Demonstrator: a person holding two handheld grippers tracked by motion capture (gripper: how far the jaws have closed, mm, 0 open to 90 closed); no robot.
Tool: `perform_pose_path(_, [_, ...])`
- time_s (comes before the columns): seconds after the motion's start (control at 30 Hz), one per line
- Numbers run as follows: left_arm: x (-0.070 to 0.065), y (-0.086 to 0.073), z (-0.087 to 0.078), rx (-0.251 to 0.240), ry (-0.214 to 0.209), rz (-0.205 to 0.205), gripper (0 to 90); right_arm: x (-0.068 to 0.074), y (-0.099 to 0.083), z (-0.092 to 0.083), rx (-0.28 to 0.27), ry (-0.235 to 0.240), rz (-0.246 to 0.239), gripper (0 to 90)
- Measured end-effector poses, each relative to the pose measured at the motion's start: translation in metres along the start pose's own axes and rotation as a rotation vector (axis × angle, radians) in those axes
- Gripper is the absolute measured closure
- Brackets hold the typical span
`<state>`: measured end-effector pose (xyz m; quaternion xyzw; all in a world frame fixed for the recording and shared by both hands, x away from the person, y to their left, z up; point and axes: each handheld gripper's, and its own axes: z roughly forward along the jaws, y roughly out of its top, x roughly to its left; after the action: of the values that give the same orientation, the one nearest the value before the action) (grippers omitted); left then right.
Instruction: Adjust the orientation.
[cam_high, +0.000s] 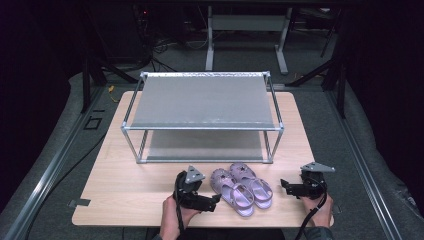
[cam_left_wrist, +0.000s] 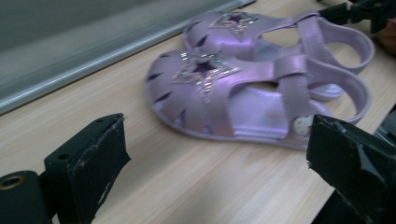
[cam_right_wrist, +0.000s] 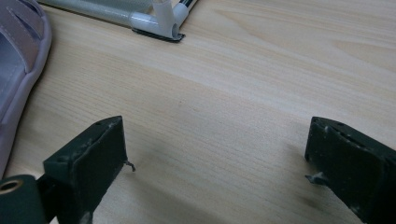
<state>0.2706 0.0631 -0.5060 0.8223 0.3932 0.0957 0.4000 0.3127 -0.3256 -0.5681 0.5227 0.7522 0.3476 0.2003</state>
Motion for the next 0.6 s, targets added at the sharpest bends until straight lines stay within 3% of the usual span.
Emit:
perform_pose_path(0.13, [-0.017,0.011,0.015,0.014,-0.020,0.032,9.6,0.000,0.000,0.000,0.000,0.002,-0.001,4.9])
perform_pose_path(0.33, [-0.030,0.021,0.034,0.047,0.013,0.063,13.2,0.000,0.000,0.000,0.000,0.003,0.001,5.1])
perform_pose_path(0.5, [-0.032,0.022,0.041,0.066,0.040,0.081,14.3,-0.001,0.000,0.000,-0.002,0.004,0.001,5.2])
perform_pose_path(0.6, [-0.031,0.020,0.040,0.069,0.036,0.081,14.3,-0.001,0.000,0.000,0.000,0.001,0.003,5.5])
